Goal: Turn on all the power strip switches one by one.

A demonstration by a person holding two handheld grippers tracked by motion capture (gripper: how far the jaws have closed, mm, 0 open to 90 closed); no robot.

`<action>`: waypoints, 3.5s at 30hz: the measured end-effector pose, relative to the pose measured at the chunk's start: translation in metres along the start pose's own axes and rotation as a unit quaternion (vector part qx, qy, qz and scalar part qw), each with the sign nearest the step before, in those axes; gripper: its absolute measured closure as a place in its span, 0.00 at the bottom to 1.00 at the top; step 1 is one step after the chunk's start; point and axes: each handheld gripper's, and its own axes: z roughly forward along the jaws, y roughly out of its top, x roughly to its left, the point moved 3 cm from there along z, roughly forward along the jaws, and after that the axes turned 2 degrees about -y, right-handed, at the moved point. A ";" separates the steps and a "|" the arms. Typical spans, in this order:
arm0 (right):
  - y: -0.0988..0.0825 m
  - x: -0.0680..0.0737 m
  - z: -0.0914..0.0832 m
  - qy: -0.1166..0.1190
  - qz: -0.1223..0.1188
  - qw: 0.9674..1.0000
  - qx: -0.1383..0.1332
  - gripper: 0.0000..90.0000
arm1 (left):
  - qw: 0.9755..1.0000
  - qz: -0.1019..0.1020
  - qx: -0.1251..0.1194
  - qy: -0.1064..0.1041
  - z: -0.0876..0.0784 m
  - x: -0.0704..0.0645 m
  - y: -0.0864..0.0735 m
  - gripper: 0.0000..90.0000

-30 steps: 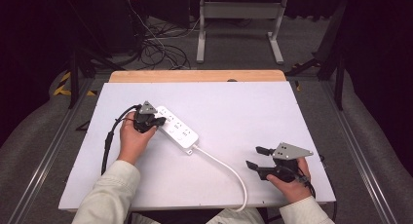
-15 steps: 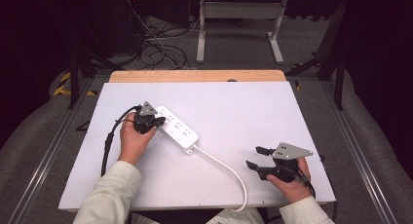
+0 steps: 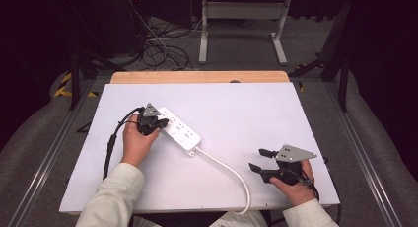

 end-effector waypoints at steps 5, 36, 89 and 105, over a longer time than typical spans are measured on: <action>0.000 0.000 0.000 0.001 -0.001 1.000 0.001 0.41 | 1.000 0.001 0.002 0.009 0.000 -0.001 0.000 1.00; 0.000 -0.001 0.001 0.000 0.004 1.000 0.001 0.41 | 0.999 0.004 -0.049 0.010 -0.037 0.000 0.029 1.00; -0.002 -0.003 0.002 0.001 0.004 1.000 0.004 0.41 | 0.999 -0.027 -0.007 0.042 -0.002 0.036 -0.002 1.00; -0.003 -0.003 0.003 0.002 0.005 1.000 0.007 0.41 | 0.998 -0.040 0.003 0.054 -0.001 0.034 -0.001 1.00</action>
